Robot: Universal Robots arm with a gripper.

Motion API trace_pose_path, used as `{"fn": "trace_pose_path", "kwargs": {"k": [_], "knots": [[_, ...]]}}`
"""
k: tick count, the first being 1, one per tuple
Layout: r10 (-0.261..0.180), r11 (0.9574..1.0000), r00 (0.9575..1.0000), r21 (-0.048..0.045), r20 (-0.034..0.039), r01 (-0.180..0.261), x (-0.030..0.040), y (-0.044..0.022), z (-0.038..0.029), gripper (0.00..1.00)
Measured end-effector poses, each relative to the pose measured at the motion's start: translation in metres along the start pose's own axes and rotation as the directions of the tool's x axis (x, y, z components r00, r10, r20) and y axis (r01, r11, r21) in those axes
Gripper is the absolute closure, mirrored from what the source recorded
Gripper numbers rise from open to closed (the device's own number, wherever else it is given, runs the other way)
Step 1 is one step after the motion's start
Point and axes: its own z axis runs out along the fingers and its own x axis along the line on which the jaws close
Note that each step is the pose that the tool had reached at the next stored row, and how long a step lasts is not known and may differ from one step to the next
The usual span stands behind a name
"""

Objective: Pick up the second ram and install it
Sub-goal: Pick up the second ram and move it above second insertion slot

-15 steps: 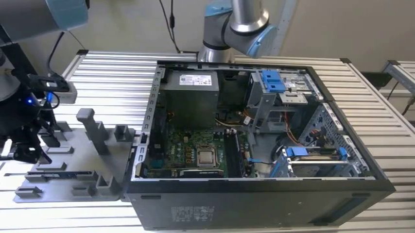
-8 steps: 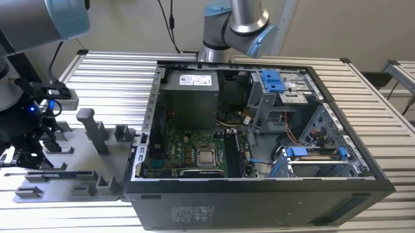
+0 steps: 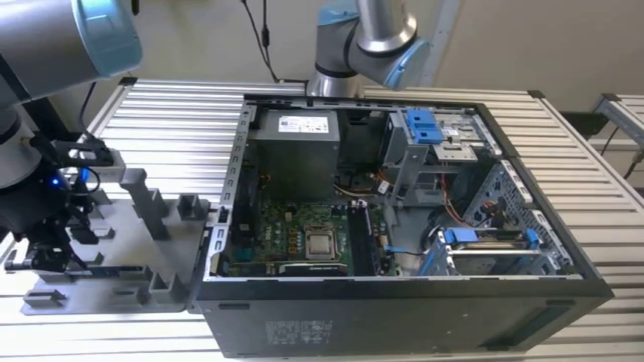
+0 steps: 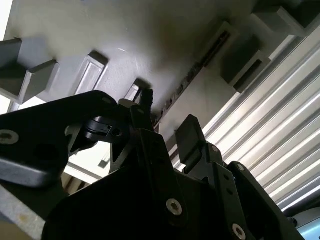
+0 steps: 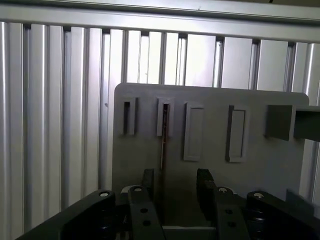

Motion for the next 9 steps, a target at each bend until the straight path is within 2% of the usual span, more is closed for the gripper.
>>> {"fn": "trace_pose_path", "kwargs": {"k": [3, 9], "knots": [[-0.003, 1.0000, 1.0000, 0.0002, 0.0000, 0.003, 0.0008, 0.0007, 0.0038, 0.52], [-0.006, 1.0000, 1.0000, 0.0009, -0.0007, 0.006, 0.0009, 0.0010, 0.0047, 0.52]]}}
